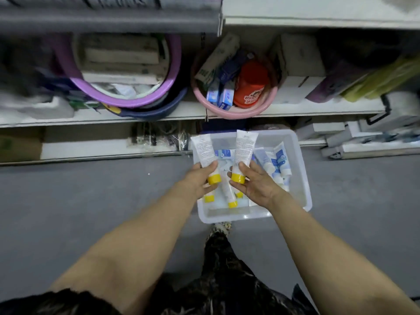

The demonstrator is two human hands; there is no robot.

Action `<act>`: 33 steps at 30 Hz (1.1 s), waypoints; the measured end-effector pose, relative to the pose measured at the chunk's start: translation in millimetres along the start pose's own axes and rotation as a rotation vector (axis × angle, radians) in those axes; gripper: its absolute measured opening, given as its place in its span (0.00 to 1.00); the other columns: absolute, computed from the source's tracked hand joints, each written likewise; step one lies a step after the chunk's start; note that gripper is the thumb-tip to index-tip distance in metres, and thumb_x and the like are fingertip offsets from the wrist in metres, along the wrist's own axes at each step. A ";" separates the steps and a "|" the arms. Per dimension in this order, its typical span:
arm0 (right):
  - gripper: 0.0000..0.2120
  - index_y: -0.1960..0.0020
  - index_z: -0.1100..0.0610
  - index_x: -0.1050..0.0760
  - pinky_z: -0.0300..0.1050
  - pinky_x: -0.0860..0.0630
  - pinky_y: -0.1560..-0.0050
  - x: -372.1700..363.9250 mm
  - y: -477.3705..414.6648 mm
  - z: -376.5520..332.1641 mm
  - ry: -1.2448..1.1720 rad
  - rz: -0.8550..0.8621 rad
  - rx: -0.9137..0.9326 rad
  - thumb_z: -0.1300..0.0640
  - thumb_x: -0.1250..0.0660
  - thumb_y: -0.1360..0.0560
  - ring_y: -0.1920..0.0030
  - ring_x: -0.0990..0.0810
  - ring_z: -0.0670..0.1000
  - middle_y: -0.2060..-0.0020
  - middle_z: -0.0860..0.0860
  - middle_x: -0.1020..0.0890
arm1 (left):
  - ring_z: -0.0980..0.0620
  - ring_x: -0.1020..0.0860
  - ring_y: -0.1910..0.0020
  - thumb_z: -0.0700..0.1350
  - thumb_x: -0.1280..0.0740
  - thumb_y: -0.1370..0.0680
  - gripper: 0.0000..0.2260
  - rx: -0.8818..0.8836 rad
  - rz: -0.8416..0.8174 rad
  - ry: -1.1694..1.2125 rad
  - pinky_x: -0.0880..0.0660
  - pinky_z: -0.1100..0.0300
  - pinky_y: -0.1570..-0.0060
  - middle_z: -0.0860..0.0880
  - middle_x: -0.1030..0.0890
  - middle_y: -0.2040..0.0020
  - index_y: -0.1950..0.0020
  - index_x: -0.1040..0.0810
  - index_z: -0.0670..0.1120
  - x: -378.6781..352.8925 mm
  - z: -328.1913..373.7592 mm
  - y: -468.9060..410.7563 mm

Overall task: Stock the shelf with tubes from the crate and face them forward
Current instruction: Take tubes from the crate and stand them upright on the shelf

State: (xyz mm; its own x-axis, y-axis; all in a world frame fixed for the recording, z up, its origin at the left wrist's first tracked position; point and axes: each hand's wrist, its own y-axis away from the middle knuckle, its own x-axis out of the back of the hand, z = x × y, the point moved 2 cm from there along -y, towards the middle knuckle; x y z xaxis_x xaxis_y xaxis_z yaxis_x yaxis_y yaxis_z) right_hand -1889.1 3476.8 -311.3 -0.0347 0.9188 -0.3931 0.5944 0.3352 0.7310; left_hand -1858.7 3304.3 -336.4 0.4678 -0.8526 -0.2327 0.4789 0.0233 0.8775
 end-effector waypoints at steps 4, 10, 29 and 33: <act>0.15 0.33 0.57 0.29 0.48 0.18 0.51 -89.3 32.0 8.0 0.069 -0.046 0.125 0.59 0.36 0.20 0.43 0.19 0.56 0.44 0.56 0.19 | 0.51 0.18 0.55 0.42 0.32 0.21 0.06 -0.186 -0.101 0.028 0.19 0.52 0.58 0.48 0.18 0.49 0.46 0.24 0.50 61.3 48.6 74.0; 0.11 0.37 0.57 0.27 0.46 0.18 0.54 -249.2 73.9 13.3 0.180 -0.193 0.326 0.61 0.39 0.19 0.46 0.19 0.53 0.47 0.53 0.18 | 0.43 0.20 0.45 0.40 0.31 0.22 0.16 -0.502 -0.086 -0.009 0.20 0.48 0.52 0.44 0.19 0.40 0.34 0.26 0.45 172.7 131.7 188.3; 0.18 0.35 0.61 0.28 0.49 0.18 0.54 -665.4 196.4 -105.8 0.211 -0.721 0.785 0.59 0.33 0.24 0.42 0.19 0.58 0.42 0.59 0.19 | 0.44 0.18 0.50 0.39 0.28 0.25 0.17 -1.334 0.088 0.097 0.18 0.48 0.56 0.42 0.19 0.44 0.38 0.28 0.40 354.3 396.0 507.0; 0.19 0.35 0.63 0.29 0.50 0.17 0.53 -731.7 196.4 -141.4 0.173 -0.817 0.818 0.59 0.33 0.24 0.43 0.19 0.58 0.43 0.60 0.19 | 0.47 0.18 0.57 0.39 0.27 0.26 0.17 -1.397 0.127 0.135 0.18 0.51 0.62 0.43 0.19 0.48 0.39 0.27 0.40 376.5 453.9 532.4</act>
State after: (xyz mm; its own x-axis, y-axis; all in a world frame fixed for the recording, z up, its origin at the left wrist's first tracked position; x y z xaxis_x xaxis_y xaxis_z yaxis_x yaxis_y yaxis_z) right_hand -1860.6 2899.8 198.8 -0.7173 0.5295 -0.4529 0.6829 0.6633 -0.3060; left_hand -1764.7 2758.7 233.4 0.5913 -0.7516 -0.2923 0.7233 0.6546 -0.2199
